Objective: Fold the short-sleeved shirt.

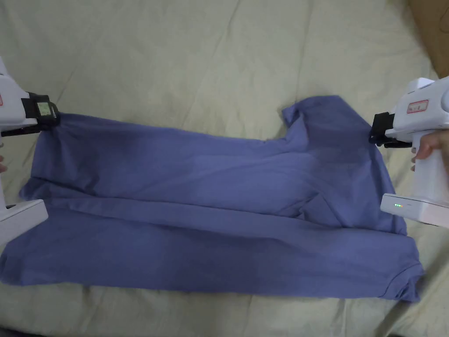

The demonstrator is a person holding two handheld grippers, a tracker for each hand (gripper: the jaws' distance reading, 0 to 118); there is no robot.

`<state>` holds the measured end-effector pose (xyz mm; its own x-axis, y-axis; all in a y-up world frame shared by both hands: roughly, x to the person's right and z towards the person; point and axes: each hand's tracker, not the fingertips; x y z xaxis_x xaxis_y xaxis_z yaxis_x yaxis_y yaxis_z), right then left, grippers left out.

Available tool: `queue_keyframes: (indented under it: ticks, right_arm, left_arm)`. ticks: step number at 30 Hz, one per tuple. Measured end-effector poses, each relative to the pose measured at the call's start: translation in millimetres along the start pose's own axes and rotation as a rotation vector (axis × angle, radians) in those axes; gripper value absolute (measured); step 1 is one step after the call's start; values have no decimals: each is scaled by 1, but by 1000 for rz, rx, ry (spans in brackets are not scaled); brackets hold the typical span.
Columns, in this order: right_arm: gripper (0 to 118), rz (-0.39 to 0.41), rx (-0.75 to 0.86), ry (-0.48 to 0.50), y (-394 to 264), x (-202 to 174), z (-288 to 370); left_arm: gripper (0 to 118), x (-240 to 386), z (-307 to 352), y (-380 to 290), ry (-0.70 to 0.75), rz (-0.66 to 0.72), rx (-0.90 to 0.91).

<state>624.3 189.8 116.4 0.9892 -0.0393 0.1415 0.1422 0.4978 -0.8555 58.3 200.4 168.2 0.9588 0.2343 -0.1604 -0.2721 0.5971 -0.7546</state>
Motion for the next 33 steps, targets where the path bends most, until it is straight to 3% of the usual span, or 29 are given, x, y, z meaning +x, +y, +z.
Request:
queue_keyframes:
  ticks: [4, 14, 21, 28, 30, 31, 33]
  right_arm:
    - [0, 23, 71, 39, -13, 4, 52]
    - [0, -20, 195, 97, -84, 38, 148]
    - [0, -101, 173, 75, -155, 72, 161]
    - [0, -144, 105, 34, -213, 79, 141]
    - [0, -161, 81, 20, -226, 80, 131]
    - [0, -165, 71, 16, -231, 87, 119]
    - [1, -173, 53, -4, -240, 90, 111]
  left_arm:
    - [0, -1, 25, 1, -28, -5, 37]
    - [0, -29, 88, -33, -68, -20, 80]
    - [0, -50, 105, -88, -56, 40, 42]
    - [0, -56, 98, -139, 2, 120, -21]
    - [9, -56, 93, -152, 25, 134, -48]
    - [19, -55, 92, -158, 43, 142, -51]
    - [51, -54, 94, -163, 101, 146, -51]
